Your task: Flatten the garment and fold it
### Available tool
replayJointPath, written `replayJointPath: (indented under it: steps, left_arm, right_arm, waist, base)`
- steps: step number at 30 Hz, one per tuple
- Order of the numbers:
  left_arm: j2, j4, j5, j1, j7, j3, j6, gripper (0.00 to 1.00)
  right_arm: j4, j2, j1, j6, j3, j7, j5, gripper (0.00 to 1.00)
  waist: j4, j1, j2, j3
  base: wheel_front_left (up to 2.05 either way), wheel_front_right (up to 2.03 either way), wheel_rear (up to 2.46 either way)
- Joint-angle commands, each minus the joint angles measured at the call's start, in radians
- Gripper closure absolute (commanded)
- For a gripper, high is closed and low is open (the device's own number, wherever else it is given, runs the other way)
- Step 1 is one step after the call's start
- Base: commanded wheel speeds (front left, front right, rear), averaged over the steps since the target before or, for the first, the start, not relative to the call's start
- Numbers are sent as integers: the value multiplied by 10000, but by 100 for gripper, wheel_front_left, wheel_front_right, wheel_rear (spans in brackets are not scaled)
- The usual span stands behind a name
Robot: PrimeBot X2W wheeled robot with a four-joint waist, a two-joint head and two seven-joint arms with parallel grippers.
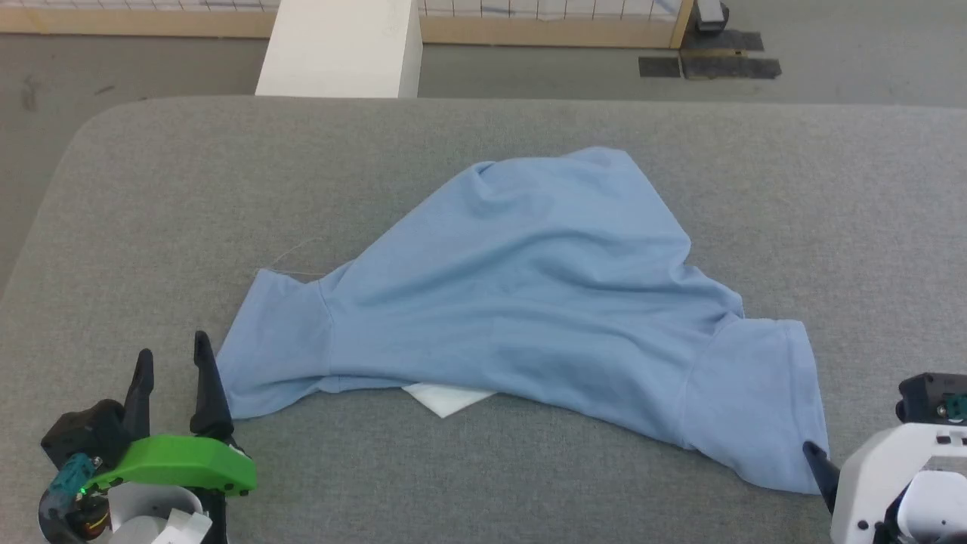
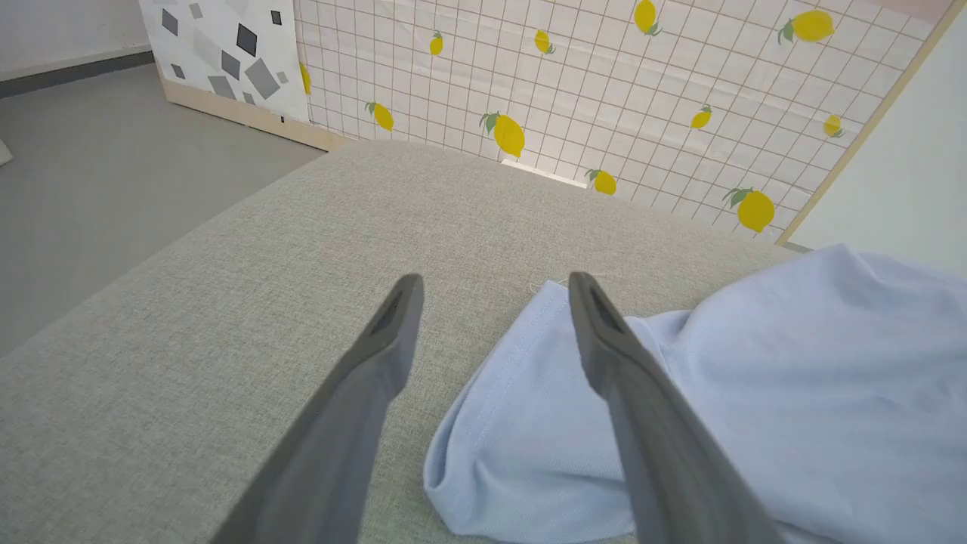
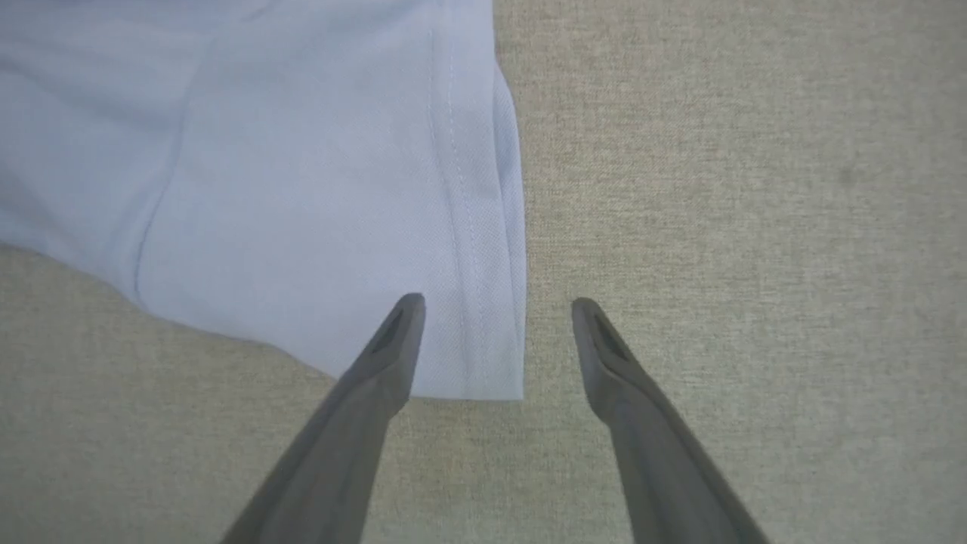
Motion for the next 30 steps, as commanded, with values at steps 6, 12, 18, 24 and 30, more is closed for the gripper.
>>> replayJointPath:
  steps: [6, 12, 18, 24, 30]
  left_arm:
    - [-21, 60, 82, -350, -38, -90, 1, 0]
    - [-26, 182, 61, -511, -60, -165, -45, 0]
    - [-33, 392, 1, -577, -82, -215, -119, 0]
    - [-57, 551, -25, -607, -108, -262, -155, 0]
    - [-35, 590, -31, -469, -126, -256, -126, 0]
  right_arm:
    - [151, 3, 209, -11, 113, 642, 5, 0]
    - [1006, 3, 12, -11, 426, 675, -65, 0]
    - [1721, 3, -242, -11, 822, 519, -145, 0]
    - [1951, 3, -402, -11, 965, 368, -211, 100]
    - [1704, 3, -592, -11, 379, -230, 67, 100]
  waist:
    - [13, 1, -1, 368]
    - [126, 1, -1, 494]
    - [234, 1, -1, 492]
    - [298, 1, -1, 389]
    - [240, 1, -1, 151]
  base:
    - [0, 0, 0]
    - [0, 0, 0]
    - [0, 0, 0]
    - [0, 0, 0]
    - [0, 0, 0]
